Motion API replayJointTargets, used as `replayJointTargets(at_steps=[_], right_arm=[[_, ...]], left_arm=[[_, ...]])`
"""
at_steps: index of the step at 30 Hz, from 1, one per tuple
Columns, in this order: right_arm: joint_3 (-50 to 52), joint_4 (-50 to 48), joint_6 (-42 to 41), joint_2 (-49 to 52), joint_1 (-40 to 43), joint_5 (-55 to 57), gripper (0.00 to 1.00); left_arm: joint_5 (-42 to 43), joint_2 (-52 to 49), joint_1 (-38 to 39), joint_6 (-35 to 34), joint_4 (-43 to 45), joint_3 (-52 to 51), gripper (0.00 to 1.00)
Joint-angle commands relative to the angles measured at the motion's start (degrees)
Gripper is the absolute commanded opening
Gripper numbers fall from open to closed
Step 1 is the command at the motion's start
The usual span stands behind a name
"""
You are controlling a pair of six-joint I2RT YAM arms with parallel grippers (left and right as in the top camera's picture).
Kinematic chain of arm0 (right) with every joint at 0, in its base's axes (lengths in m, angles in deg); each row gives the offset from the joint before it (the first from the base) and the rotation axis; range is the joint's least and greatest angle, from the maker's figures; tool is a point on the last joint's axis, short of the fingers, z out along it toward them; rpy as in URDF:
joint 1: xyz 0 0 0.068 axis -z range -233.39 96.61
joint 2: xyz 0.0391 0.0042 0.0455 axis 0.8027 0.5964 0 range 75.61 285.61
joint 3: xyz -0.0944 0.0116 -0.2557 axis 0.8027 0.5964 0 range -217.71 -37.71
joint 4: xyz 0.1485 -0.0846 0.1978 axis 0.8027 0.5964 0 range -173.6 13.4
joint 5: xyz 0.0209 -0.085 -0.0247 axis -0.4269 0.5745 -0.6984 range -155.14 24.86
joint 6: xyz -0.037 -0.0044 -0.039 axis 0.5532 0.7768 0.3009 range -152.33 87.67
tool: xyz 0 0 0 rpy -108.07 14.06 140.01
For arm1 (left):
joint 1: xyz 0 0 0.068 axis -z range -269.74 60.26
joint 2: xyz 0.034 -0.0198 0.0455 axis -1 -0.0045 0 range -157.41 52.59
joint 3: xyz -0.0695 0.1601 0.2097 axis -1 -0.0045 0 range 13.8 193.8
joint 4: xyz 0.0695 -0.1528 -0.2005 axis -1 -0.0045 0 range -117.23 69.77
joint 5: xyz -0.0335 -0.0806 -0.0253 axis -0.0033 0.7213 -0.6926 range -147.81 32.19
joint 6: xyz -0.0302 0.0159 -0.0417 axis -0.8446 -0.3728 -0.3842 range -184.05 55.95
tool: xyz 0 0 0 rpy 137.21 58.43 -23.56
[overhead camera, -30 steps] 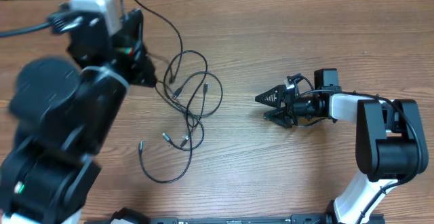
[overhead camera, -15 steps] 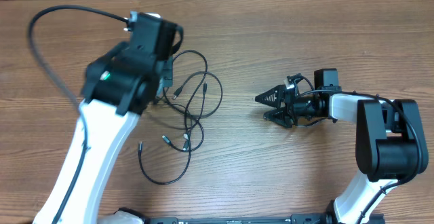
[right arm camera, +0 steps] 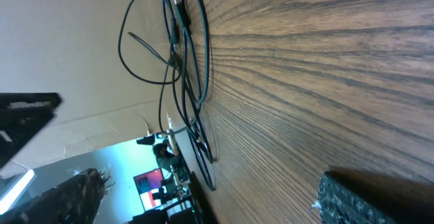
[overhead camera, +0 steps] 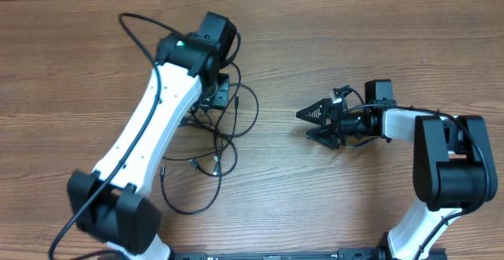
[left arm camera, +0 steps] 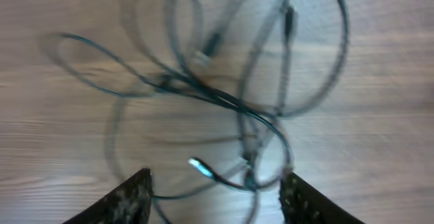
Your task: Untangle cables
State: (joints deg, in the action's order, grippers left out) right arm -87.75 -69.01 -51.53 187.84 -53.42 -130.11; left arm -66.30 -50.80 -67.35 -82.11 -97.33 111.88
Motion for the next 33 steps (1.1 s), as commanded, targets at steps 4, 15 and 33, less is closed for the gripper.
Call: replayJointTargets(at_steps=[4,15,33], right_arm=[[0.92,0.31,0.83,1.31,-0.37,9.49,1.0],[0.92,0.31,0.83,1.31,-0.39,9.49,1.0],[0.92,0.28,0.83,1.31,-0.39,9.49,1.0]], left_arm=[[14.19,-10.36,-0.24,-0.42,-1.36,0.22,0.43],[14.25,-21.42,-0.24,-1.73,-2.6,-0.55,0.36],[9.4,-21.84,-0.24,-7.5,5.79,-7.5,0.05]])
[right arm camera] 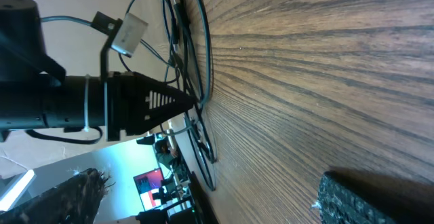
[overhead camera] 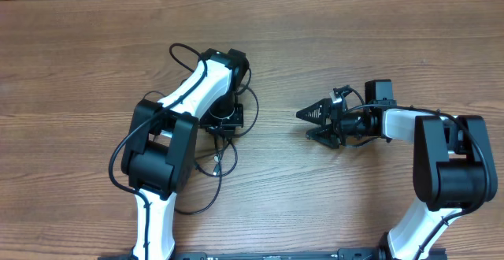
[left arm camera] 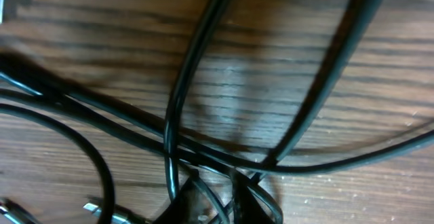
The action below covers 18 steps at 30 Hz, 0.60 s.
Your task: Untangle cables
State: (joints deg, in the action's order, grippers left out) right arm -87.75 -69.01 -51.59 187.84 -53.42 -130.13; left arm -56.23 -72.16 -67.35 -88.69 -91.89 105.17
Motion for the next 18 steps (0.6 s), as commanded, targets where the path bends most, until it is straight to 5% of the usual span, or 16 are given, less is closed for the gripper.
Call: replayJointTargets(at_steps=[1,9,18], right_arm=[[0.92,0.28,0.92,1.31,-0.39,9.51,1.0],[0.92,0.26,0.92,1.31,-0.39,9.51,1.0],[0.92,0.11,0.9,1.31,-0.39,9.51,1.0]], left_arm=[[-0.66,-0.35,-0.26,-0.92,0.35,-0.76,0.04],[-0.46,3.39,-0.31,-0.66,-1.79,2.51,0.04],[1.14,24.2,-0.31,-0.66,0.79,5.38,0.04]])
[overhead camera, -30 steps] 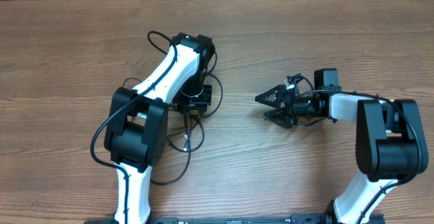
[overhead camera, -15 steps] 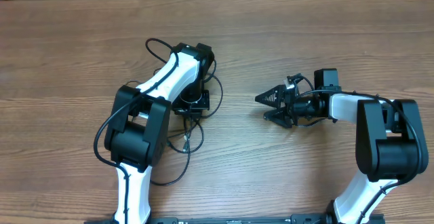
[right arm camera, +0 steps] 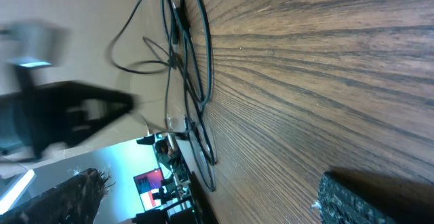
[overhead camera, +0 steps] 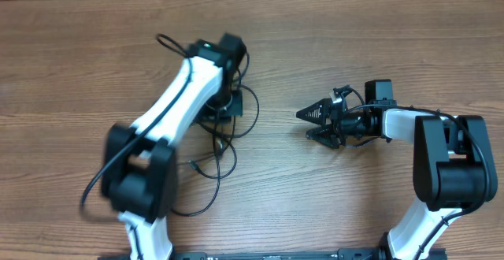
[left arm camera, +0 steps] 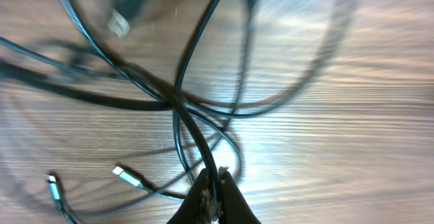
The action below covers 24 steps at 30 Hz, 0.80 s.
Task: Untangle cables
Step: 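Regrasp the cable with left gripper and lift it again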
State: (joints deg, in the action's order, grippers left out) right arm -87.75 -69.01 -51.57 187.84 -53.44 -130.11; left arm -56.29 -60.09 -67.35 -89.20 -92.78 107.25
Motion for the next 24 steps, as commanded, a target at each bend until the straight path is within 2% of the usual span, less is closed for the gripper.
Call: replayJointTargets(at_steps=[1,6,13,18,24], right_arm=[[0.92,0.11,0.87,1.31,-0.37,9.49,1.0],[0.92,0.11,0.87,1.31,-0.37,9.49,1.0],[0.92,0.11,0.87,1.31,-0.37,9.49,1.0],[0.92,0.11,0.87,1.31,-0.37,9.49,1.0],[0.92,0.11,0.87,1.31,-0.37,9.49,1.0]], left_arm=[[1.46,14.1,-0.31,-0.15,2.36,3.48,0.04],[1.53,29.31,-0.31,-0.15,10.16,4.24,0.04],[1.51,44.54,-0.28,-0.15,19.47,4.24,0.04],[1.51,48.5,-0.31,-0.13,19.06,4.24,0.04],[1.51,47.91,-0.28,0.96,18.93,4.22,0.04]])
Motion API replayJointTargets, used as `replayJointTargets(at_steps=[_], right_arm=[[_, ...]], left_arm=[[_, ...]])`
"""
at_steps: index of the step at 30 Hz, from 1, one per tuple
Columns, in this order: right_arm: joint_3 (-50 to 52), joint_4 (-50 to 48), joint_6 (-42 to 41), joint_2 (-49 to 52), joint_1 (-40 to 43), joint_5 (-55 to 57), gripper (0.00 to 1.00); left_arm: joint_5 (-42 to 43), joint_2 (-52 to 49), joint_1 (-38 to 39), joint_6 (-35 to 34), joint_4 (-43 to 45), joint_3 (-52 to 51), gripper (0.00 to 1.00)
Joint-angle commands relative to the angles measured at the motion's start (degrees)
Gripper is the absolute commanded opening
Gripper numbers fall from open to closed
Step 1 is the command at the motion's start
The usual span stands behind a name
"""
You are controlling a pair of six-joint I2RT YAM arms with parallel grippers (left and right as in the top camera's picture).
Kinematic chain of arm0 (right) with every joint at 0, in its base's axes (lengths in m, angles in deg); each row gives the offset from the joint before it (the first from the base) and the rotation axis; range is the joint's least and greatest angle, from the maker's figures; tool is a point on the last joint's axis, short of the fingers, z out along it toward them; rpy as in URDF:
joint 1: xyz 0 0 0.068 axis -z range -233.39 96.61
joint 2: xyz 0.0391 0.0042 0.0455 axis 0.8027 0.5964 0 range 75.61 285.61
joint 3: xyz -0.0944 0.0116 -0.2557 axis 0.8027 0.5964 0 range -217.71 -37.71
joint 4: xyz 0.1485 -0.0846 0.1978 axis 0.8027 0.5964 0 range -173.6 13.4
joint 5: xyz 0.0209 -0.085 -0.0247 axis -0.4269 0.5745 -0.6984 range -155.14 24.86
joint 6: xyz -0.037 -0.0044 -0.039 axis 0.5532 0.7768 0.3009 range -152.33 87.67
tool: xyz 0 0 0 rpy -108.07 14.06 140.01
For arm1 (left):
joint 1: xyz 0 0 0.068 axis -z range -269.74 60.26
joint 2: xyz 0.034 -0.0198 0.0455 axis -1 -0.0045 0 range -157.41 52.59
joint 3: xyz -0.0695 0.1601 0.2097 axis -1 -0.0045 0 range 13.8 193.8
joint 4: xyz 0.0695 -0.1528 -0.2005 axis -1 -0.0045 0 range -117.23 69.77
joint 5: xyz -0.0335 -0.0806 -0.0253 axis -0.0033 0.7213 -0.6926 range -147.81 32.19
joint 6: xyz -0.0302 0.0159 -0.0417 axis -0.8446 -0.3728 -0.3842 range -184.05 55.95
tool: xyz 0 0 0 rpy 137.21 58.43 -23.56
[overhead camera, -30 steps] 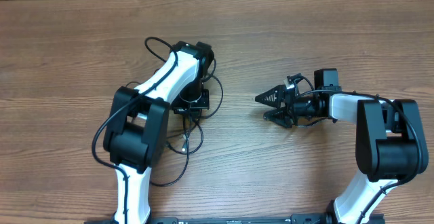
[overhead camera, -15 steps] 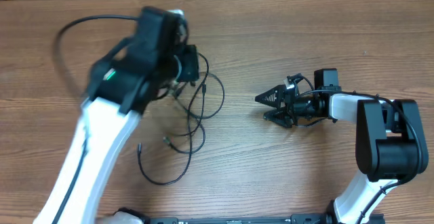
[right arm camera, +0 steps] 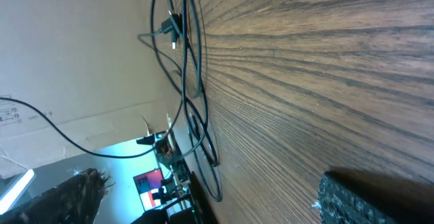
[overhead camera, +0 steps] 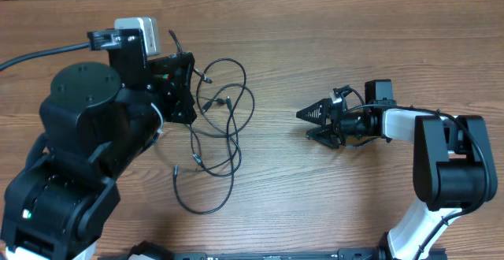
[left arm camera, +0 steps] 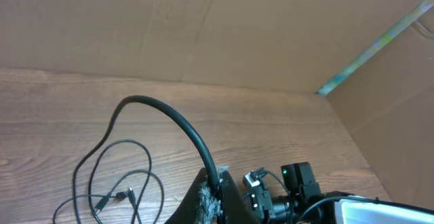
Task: Untangle cables
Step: 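Regrasp the cable with left gripper and lift it again, then lower the left gripper with cable onto the table at left-center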
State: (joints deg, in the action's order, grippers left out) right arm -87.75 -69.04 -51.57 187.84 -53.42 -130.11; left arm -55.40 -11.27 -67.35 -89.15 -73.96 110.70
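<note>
A tangle of thin black cables (overhead camera: 216, 138) lies on the wooden table (overhead camera: 354, 39), left of centre, with small plugs showing among the loops. My left gripper (left arm camera: 217, 181) is raised high above it, shut on one black cable (left arm camera: 173, 119) that arcs up and left from the fingers. In the overhead view the left gripper (overhead camera: 185, 94) sits over the tangle's left side. My right gripper (overhead camera: 304, 124) lies on its side to the right, open and empty, pointing at the cables (right arm camera: 182, 61).
Brown cardboard walls (left arm camera: 237, 34) stand behind the table. A thick black cord (overhead camera: 39, 55) runs off the left arm to the left edge. Bare wood separates the tangle from the right gripper.
My left gripper was shut on a cable just above the table; now it is far higher with that cable still held. The loops below have spread. The right arm has not moved.
My left gripper hung open above the tangle. Then it was down among the cables, fingers nearly together. Then it was shut on one cable slightly above the wood, and now holds it high over the table. The right gripper stayed open in place throughout.
</note>
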Motion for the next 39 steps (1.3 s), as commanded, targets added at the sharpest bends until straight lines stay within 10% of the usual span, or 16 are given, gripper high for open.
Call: replayJointTargets(at_steps=[1,35,39], right_arm=[[0.92,0.13,0.87,1.31,-0.39,9.49,1.0],[0.92,0.15,0.9,1.31,-0.39,9.49,1.0],[0.92,0.15,0.87,1.31,-0.39,9.49,1.0]], left_arm=[[0.59,-1.2,-0.31,0.92,0.44,0.76,0.04],[-24.85,-44.48,-2.21,0.61,-26.51,0.74,0.05],[-23.67,-44.74,-3.78,0.63,-26.43,0.74,0.5]])
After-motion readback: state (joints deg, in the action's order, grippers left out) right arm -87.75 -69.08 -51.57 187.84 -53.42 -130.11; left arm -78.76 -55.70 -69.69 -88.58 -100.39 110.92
